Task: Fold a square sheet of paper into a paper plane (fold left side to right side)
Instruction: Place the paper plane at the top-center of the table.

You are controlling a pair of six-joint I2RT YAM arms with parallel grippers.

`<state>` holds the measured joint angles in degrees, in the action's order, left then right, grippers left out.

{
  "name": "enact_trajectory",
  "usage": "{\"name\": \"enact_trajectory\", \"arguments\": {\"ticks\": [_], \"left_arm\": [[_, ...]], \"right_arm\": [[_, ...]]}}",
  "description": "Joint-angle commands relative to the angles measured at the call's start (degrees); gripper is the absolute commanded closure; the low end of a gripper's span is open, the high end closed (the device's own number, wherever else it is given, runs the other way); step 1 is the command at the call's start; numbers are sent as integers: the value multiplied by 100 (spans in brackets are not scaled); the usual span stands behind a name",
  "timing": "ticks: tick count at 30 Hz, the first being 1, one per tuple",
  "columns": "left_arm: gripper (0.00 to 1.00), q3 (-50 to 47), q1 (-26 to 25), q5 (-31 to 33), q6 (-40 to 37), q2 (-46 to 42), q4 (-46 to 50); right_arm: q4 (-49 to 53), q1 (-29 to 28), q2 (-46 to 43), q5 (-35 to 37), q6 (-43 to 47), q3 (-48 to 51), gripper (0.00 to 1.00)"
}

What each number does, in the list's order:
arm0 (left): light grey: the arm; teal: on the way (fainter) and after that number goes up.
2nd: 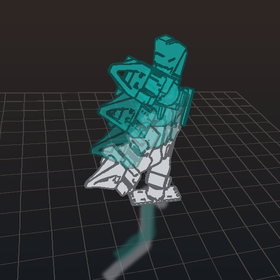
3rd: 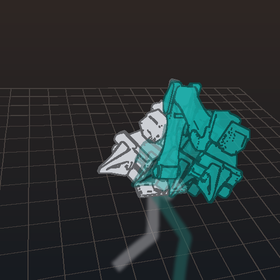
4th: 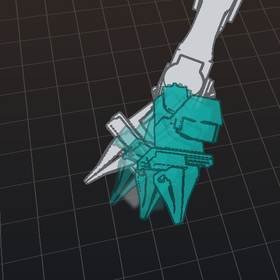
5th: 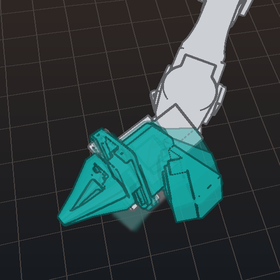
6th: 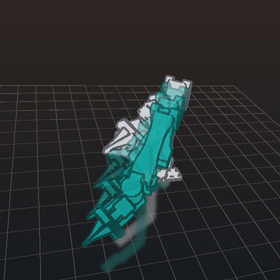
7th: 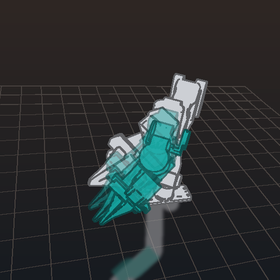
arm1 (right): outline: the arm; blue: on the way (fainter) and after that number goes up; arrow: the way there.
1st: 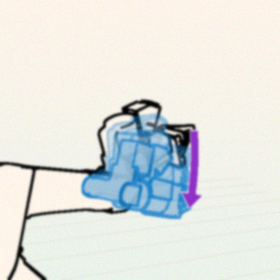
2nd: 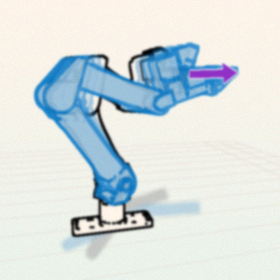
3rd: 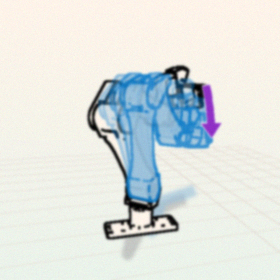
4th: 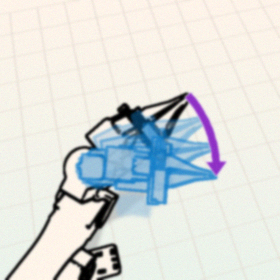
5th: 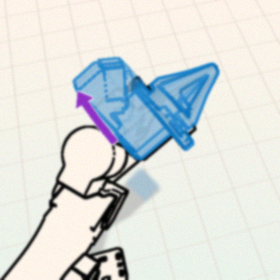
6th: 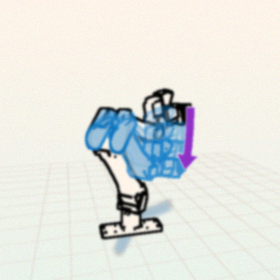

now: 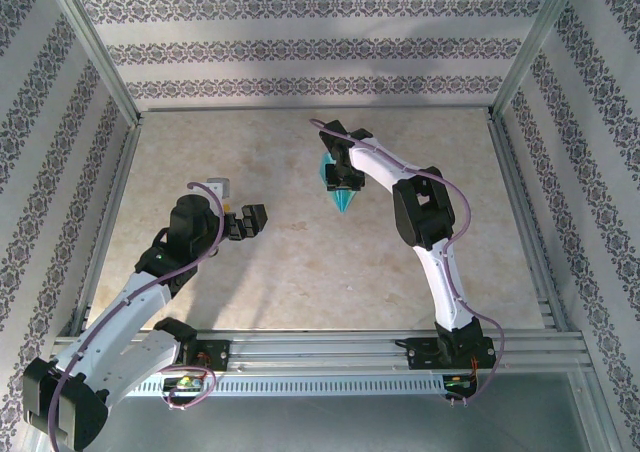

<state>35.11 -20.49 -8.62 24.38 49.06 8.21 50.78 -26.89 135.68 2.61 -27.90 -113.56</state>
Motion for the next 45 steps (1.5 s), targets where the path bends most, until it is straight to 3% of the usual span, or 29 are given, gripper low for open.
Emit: {"name": "enact_trajectory", "arguments": {"ticks": [1, 31, 43, 45], "left_arm": [[0, 115, 83, -69, -56, -10, 41], [0, 147, 81, -31, 44, -65, 25], [0, 266, 120, 313, 282, -96, 231], [0, 298, 134, 350, 338, -113, 295]], "right_arm": [[130, -86, -300, 174, 101, 73, 55], [83, -285, -1094, 534, 293, 414, 40], [-430, -393, -2535, 915, 547, 1600, 21], [-513, -395, -2868, 950, 570, 1863, 12]]}}
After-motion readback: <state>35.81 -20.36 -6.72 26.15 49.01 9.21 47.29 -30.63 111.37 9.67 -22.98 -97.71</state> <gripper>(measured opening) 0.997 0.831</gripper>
